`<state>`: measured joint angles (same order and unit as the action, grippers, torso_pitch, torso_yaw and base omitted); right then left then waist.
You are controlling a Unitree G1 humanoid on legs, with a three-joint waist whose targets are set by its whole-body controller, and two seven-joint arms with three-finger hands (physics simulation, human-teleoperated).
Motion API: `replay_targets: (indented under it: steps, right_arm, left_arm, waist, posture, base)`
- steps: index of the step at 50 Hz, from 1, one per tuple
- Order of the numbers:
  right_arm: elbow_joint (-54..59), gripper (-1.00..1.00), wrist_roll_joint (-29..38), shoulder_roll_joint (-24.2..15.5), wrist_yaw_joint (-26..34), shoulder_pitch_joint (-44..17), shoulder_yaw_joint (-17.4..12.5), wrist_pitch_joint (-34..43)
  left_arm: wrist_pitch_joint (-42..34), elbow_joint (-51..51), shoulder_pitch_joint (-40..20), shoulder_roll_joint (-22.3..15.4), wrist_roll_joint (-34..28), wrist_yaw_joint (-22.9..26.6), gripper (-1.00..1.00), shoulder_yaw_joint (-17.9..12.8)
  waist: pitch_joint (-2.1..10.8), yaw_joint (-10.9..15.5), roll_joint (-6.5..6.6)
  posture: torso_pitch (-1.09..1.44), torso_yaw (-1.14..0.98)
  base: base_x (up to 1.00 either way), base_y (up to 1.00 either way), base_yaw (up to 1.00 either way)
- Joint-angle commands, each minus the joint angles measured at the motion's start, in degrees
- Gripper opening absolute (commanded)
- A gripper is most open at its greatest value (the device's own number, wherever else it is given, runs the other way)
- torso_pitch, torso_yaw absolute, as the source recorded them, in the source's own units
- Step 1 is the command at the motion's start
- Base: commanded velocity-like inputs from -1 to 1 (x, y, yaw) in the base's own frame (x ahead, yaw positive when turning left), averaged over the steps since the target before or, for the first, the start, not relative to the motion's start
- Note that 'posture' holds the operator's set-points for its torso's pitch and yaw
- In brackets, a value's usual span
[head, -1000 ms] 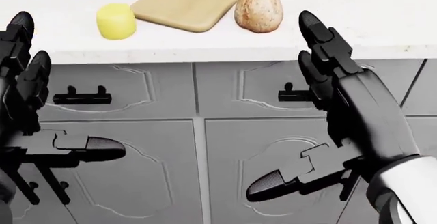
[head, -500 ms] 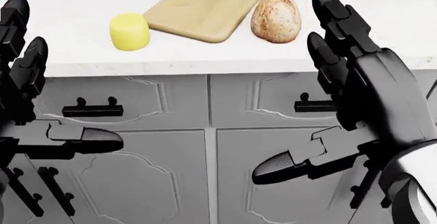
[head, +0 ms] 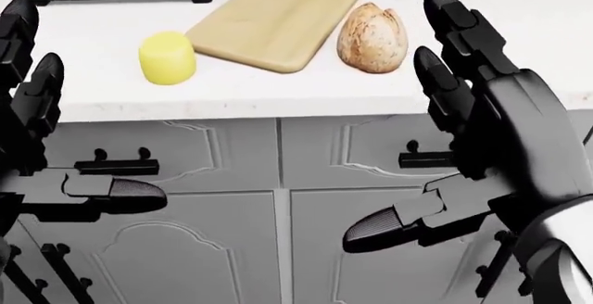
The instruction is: Place the bread and cheese on the cutting board.
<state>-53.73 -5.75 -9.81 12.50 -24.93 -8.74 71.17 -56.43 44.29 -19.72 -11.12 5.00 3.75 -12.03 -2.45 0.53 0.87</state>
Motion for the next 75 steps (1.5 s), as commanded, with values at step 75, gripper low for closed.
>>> replay_targets:
  steps: [75]
  right_arm:
    - [-6.1, 1.0, -7.5, -1.6, -4.8, -4.8, -2.9, 4.4]
  left_arm:
    - [-1.5, 4.9, -2.5, -1.5, 2.6, -0.6, 1.0, -1.8]
  waist:
    - [0.45, -0.6, -0.11]
  posture:
    - [0.0, 0.0]
  base:
    - [0.16, 0.0, 0.0]
